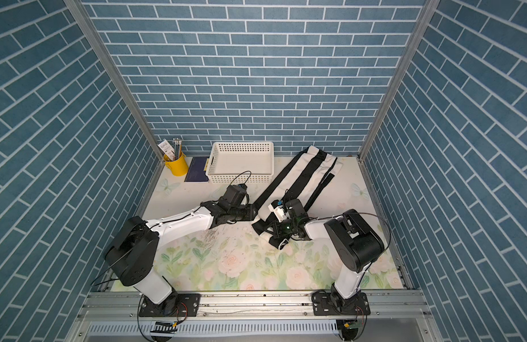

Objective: Roll up the pillowcase
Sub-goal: Roll the pillowcase at the center of the board.

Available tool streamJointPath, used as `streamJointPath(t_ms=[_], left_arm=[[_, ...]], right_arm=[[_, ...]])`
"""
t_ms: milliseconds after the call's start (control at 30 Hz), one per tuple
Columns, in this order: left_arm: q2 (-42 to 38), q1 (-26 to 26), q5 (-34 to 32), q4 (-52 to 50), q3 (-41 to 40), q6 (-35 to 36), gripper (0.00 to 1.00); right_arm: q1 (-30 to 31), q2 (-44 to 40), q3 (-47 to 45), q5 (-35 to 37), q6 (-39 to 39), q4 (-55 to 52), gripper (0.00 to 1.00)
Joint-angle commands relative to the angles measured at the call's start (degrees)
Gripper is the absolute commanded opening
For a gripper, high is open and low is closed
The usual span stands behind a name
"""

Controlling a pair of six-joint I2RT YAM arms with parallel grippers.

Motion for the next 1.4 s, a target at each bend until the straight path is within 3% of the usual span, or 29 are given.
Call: streamJointPath(t_ms=[0, 300, 367, 433, 567, 600, 767, 1000, 1233, 1367], left_arm=[[2.79, -0.35, -1.19, -0.06, 1.3, -0.26, 0.42], [6.41, -0.27, -9.3, -6.65, 4.15, -4.02, 0.38], [7.01, -0.26, -10.71, -8.27, 4.78, -4.41, 0.38], [8.61, -0.26, -10.89, -9.6, 5.8, -4.84, 0.37], [10.43, -0.33, -10.06, -9.29, 6.11, -6.09, 0.37], [10.61, -0.3, -10.07, -9.24, 6.22, -6.2, 0.37], [11.5, -0.35, -9.69, -8.79, 7.35, -6.17, 0.37], [11.84, -0.35, -9.7, -8.8, 7.31, -6.63, 0.37], [11.61, -0.35, -10.6, -9.58, 7.01, -6.77, 0.37], [11.76, -0.35, -10.63, -9.38, 6.74, -6.97, 0.37]], right_arm=[[-0.61, 1.0, 1.11, 2.06, 0.59, -2.41, 0.0], [-0.6, -0.84, 2.19, 4.84, -0.2, -4.89, 0.0], [-0.61, -1.33, 2.23, 6.11, -0.29, -5.6, 0.11], [-0.62, -2.8, 2.7, 8.72, -0.76, -7.44, 0.3], [0.62, -9.36, 3.79, 16.05, -5.14, -13.67, 0.53], [1.28, -11.06, 4.13, 17.89, -6.47, -15.6, 0.54], [5.56, -20.09, 2.82, 26.73, -10.02, -23.75, 0.56], [11.62, -21.6, 1.63, 30.93, -9.97, -33.54, 0.59], [9.95, -19.32, 1.4, 41.13, -8.31, -33.3, 0.52], [6.79, -14.82, 2.87, 40.01, -8.72, -31.68, 0.46]])
